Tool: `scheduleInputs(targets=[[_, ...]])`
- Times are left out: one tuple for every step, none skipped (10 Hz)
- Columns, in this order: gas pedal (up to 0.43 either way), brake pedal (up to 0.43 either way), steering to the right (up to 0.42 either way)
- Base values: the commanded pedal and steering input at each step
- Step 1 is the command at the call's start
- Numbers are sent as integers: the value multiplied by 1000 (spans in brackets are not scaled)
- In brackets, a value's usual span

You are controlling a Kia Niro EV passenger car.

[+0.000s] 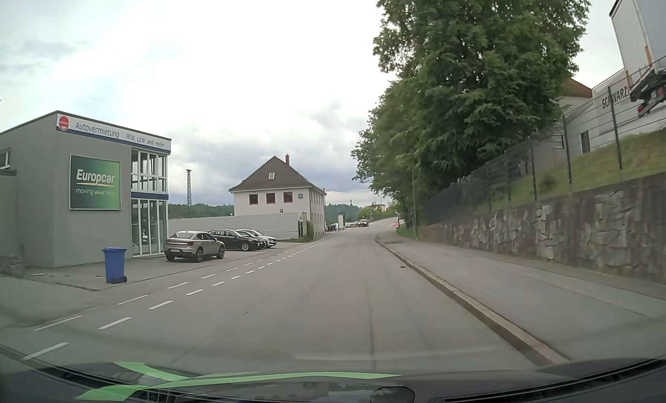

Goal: Follow the waypoints while adhering to traffic rules and regulations

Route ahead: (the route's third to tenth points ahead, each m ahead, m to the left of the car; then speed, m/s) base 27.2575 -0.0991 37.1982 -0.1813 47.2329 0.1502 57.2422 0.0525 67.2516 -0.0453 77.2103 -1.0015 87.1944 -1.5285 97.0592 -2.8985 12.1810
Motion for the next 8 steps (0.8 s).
scheduleInputs(targets=[[0,0,-3],[0,0,-3],[0,0,-3],[0,0,-3],[0,0,-3],[0,0,-3],[0,0,-3],[0,0,-3]])
